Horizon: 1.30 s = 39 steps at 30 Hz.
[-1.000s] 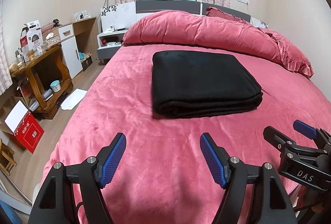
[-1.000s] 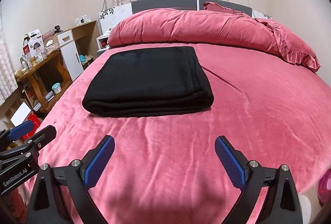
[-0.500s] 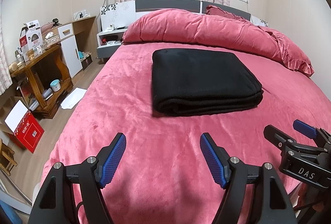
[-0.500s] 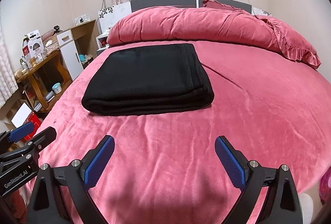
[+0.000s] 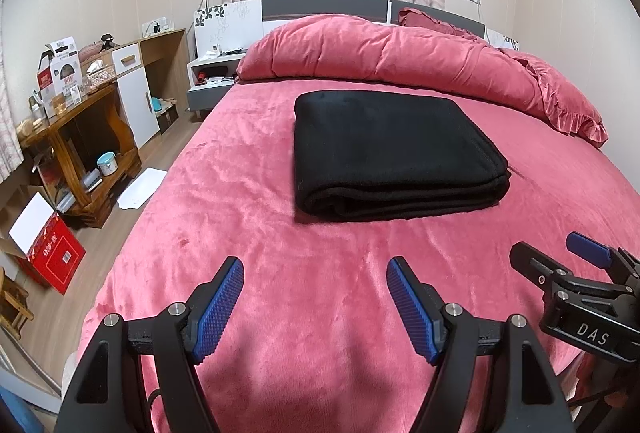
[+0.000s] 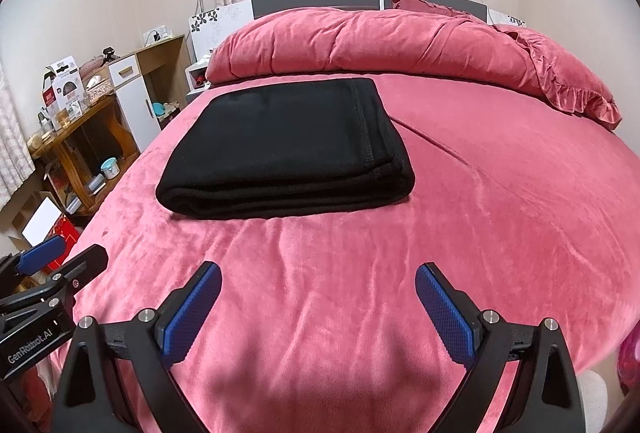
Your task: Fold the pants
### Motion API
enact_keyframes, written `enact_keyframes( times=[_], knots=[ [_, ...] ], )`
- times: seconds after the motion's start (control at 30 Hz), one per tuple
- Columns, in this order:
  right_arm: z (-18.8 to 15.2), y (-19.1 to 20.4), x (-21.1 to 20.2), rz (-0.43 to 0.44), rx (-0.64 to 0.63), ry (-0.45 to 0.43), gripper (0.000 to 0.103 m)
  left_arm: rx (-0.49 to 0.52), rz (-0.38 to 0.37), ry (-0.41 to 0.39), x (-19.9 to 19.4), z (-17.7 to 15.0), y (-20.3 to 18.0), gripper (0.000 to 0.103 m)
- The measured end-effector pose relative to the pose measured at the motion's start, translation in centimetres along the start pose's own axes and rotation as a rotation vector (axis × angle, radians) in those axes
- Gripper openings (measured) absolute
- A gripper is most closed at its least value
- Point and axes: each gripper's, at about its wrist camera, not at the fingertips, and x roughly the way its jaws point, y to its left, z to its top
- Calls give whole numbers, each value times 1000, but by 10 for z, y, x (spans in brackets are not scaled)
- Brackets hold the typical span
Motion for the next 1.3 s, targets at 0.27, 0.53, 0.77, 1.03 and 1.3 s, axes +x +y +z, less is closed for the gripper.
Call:
enact_keyframes(
  times=[0.27,0.53,0.77,1.03,1.3],
  knots=[
    [-1,-1,3,4,2,15,98,3,-2,13,4,0,1,75],
    [-2,-1,4,6,3,21,98,3,-2,22,6,-1,1,75],
    [-3,-1,6,7,4,25,98,1,-1,33,9,-3,1,75],
    [-3,-1,8,10,6,30,98,-2,-2,44,12,-4,2,75],
    [-4,0,10,12,9,33,98,1,0,55,15,-5,1,75]
  ],
)
